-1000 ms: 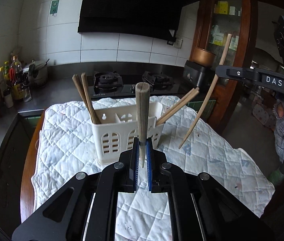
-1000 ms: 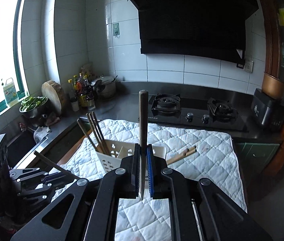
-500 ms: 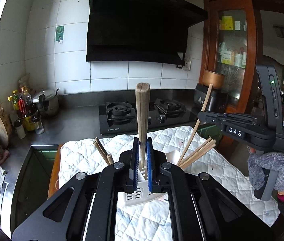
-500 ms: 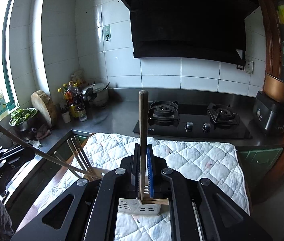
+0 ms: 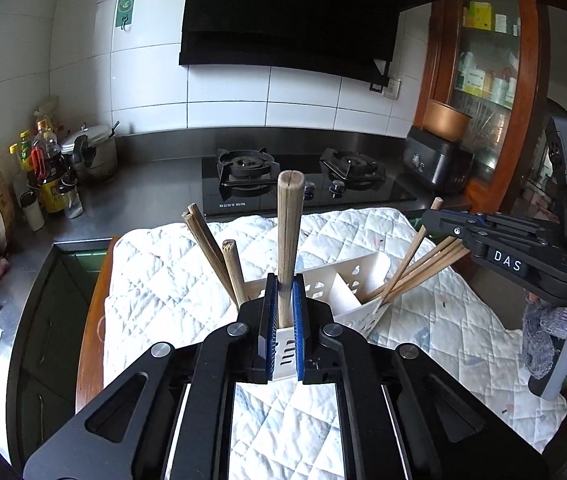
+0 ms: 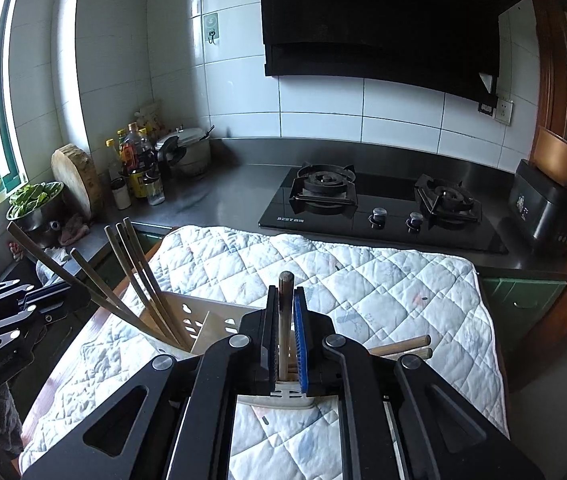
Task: Organize utensils
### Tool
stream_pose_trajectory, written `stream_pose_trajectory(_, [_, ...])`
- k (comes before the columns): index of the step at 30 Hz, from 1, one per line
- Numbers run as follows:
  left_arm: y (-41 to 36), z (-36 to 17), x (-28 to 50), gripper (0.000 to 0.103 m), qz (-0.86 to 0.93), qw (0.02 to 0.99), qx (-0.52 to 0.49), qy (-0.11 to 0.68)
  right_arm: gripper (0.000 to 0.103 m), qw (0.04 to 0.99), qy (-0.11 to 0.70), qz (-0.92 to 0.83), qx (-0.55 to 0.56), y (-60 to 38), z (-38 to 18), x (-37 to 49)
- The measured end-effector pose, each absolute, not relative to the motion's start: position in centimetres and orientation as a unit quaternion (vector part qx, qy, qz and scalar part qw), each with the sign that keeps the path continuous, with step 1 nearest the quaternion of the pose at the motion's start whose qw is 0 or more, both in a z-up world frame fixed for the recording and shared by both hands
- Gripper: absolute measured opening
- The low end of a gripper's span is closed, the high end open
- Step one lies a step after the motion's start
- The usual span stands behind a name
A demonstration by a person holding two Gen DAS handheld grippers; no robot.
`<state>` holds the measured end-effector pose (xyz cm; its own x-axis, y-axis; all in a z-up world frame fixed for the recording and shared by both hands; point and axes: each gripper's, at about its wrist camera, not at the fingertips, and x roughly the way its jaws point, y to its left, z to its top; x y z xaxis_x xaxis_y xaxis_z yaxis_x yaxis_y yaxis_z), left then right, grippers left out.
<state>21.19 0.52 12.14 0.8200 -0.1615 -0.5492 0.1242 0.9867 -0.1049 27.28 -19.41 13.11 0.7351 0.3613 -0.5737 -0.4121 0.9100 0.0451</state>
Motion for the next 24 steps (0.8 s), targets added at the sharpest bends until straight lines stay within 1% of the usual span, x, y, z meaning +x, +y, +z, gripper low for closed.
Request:
stream_pose_trajectory(5, [0.6, 12.0, 20.5, 0.008, -0.074, 0.956, -0.031, 0.283, 0.009, 0.933, 0.291, 0.206, -0.044, -19.8, 13.4, 26.6])
stream_pose_trajectory(7, [0.6, 12.3, 20.0, 0.009, -0.073, 0.957, -0.033, 0.279, 0.014, 0.935, 0.287, 0.206, -0.045, -20.0, 13.7, 26.0])
stream_pose_trajectory(9, [0.7, 12.5, 19.4, 0.009, -0.077, 0.958, -0.036, 0.273, 0.022, 0.936, 0.282, 0.205, -0.044, -20.2, 13.9, 25.3])
stream_pose_trajectory(10, [0.6, 12.7, 19.0, 0.009, -0.076, 0.959, -0.035, 0.271, 0.024, 0.937, 0.279, 0.206, -0.045, -20.3, 14.0, 25.0])
stream_pose_trajectory(12, [0.6, 12.9, 18.3, 0.010, -0.077, 0.961, -0.032, 0.265, 0.031, 0.938, 0.274, 0.206, -0.048, -20.4, 14.3, 24.1])
stream_pose_trajectory(13, [0.5, 13.0, 17.9, 0.010, -0.078, 0.961, -0.032, 0.263, 0.033, 0.939, 0.271, 0.207, -0.049, -20.4, 14.4, 23.6])
stream_pose_trajectory(14, [0.4, 13.0, 17.4, 0.016, -0.078, 0.962, -0.031, 0.261, 0.036, 0.939, 0.269, 0.209, -0.049, -20.5, 14.4, 23.1])
stream_pose_trajectory(15, [0.3, 13.0, 16.8, 0.028, -0.077, 0.963, -0.030, 0.257, 0.041, 0.939, 0.267, 0.211, -0.047, -20.6, 14.4, 22.5])
stream_pose_trajectory(16, [0.2, 13.0, 16.2, 0.033, -0.074, 0.964, -0.029, 0.252, 0.043, 0.939, 0.264, 0.214, -0.045, -20.7, 14.3, 21.9])
stream_pose_trajectory(17, [0.1, 13.0, 15.6, 0.036, -0.072, 0.966, -0.026, 0.247, 0.045, 0.940, 0.262, 0.216, -0.043, -20.9, 14.2, 21.2])
stream_pose_trajectory(19, [-0.1, 12.7, 14.5, 0.036, -0.070, 0.967, -0.024, 0.243, 0.049, 0.940, 0.258, 0.219, -0.045, -21.1, 13.9, 20.0])
stream_pose_trajectory(20, [-0.1, 12.5, 13.9, 0.037, -0.071, 0.967, -0.027, 0.242, 0.053, 0.940, 0.257, 0.218, -0.047, -21.2, 13.6, 19.4])
stream_pose_trajectory(22, [-0.2, 11.9, 12.9, 0.042, -0.072, 0.967, -0.030, 0.242, 0.057, 0.941, 0.255, 0.217, -0.051, -21.3, 13.1, 18.1])
stream_pose_trajectory(24, [-0.2, 11.4, 12.0, 0.047, -0.068, 0.968, -0.027, 0.240, 0.064, 0.941, 0.255, 0.214, -0.055, -21.4, 12.4, 16.8])
